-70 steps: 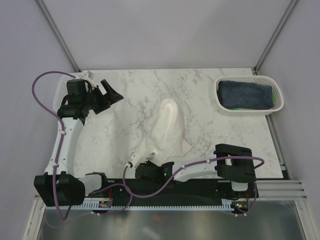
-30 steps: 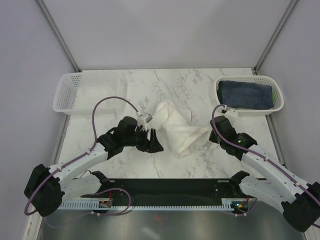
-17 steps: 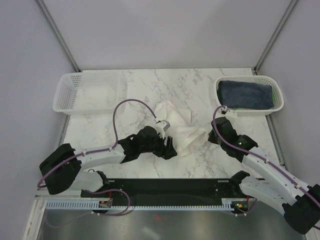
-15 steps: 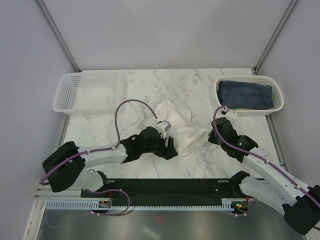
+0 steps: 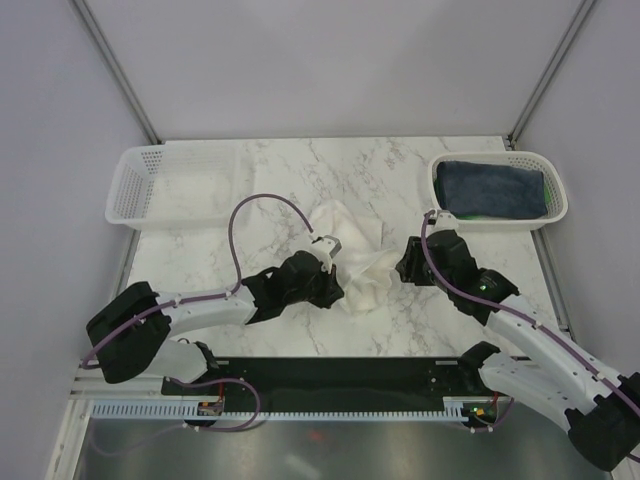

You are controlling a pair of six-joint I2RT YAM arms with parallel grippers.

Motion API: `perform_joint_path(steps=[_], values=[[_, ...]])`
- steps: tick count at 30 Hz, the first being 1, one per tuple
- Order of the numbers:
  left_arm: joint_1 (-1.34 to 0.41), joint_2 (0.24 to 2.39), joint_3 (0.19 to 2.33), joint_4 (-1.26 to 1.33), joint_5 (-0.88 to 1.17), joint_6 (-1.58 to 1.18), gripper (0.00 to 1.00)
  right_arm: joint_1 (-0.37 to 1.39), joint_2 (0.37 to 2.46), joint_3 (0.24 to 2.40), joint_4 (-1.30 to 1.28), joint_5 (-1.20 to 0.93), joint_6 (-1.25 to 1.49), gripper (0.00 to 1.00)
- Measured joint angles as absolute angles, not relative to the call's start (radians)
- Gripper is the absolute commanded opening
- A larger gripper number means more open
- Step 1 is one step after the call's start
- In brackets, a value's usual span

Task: Fold and stack the towels
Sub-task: Flatten out the crumpled towel

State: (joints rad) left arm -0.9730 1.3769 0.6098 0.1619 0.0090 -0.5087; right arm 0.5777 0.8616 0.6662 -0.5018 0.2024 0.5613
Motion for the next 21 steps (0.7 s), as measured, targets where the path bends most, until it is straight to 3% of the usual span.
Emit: perform_joint_path(steps=[9, 21], values=[[-0.973, 1.344, 0.649, 0.107, -0.017, -0.486, 0.02, 0.578, 0.913, 0.671, -0.417, 0.113, 0.484, 0.59], [-0.973, 1.343, 0.656, 0.057, -0.053, -0.484, 0.02, 0.578, 0.951, 0.68, -0.394, 0.245, 0.467, 0.62]])
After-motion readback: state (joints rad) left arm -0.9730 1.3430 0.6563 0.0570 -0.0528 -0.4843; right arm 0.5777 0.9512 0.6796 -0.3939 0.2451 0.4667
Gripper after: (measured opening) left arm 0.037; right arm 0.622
